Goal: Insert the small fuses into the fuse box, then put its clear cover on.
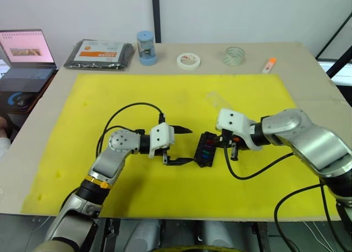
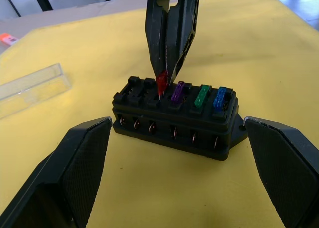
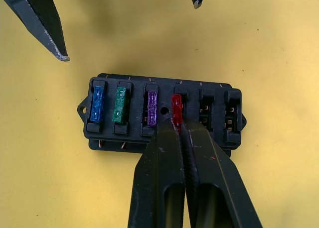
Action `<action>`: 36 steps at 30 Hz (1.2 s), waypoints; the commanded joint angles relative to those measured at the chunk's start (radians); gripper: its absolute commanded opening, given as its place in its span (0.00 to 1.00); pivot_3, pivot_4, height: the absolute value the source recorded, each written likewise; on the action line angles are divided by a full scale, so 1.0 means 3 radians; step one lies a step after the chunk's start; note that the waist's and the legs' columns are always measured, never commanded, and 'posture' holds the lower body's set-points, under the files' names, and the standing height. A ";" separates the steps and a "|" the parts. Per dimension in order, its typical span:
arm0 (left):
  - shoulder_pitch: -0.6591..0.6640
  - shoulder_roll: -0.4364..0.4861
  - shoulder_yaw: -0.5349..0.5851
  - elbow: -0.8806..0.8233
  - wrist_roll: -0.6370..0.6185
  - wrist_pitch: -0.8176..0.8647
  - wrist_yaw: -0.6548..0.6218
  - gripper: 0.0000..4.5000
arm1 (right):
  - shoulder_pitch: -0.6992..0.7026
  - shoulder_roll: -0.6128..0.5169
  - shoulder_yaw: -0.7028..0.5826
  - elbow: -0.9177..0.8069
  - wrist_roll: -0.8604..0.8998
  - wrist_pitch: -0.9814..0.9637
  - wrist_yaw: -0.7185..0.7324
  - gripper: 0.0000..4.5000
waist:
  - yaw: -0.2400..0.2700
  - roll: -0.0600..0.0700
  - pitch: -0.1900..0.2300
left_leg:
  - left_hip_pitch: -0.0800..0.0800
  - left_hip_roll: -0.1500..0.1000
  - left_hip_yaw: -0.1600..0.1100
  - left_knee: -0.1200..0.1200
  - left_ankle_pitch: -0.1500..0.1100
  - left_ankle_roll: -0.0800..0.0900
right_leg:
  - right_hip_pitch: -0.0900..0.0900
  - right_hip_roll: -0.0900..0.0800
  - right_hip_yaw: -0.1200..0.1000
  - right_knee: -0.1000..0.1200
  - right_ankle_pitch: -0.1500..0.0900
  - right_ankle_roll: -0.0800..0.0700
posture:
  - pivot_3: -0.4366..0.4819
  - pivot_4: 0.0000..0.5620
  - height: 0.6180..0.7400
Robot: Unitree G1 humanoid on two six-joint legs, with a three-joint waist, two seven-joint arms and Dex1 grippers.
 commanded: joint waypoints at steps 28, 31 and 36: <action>-0.0015 0.0002 0.0001 -0.0037 0.0033 -0.0104 0.0018 0.99 | -0.0042 -0.0017 -0.0104 -0.0021 -0.0008 -0.0039 0.0046 0.00 | 0.0000 0.0000 0.0000 | 0.0000 0.0000 0.0000 0.0000 0.0000 0.0000 | 0.0000 0.0000 0.0000 0.0000 0.0000 0.0000 | 0.48 0.27 1.00; -0.0015 0.0002 0.0004 -0.0037 0.0033 -0.0102 0.0020 0.99 | -0.0037 -0.0011 -0.0090 -0.0016 -0.0019 -0.0029 0.0039 0.00 | 0.0000 0.0000 0.0000 | 0.0000 0.0000 0.0000 0.0000 0.0000 0.0000 | 0.0000 0.0000 0.0000 0.0000 0.0000 0.0000 | 0.48 0.27 1.00; -0.0009 0.0007 0.0007 -0.0039 0.0040 -0.0103 0.0025 0.99 | -0.0019 -0.0011 -0.0080 -0.0044 -0.0011 0.0011 0.0054 0.00 | 0.0000 0.0000 0.0000 | 0.0000 0.0000 0.0000 0.0000 0.0000 0.0000 | 0.0000 0.0000 0.0000 0.0000 0.0000 0.0000 | 0.48 0.27 1.00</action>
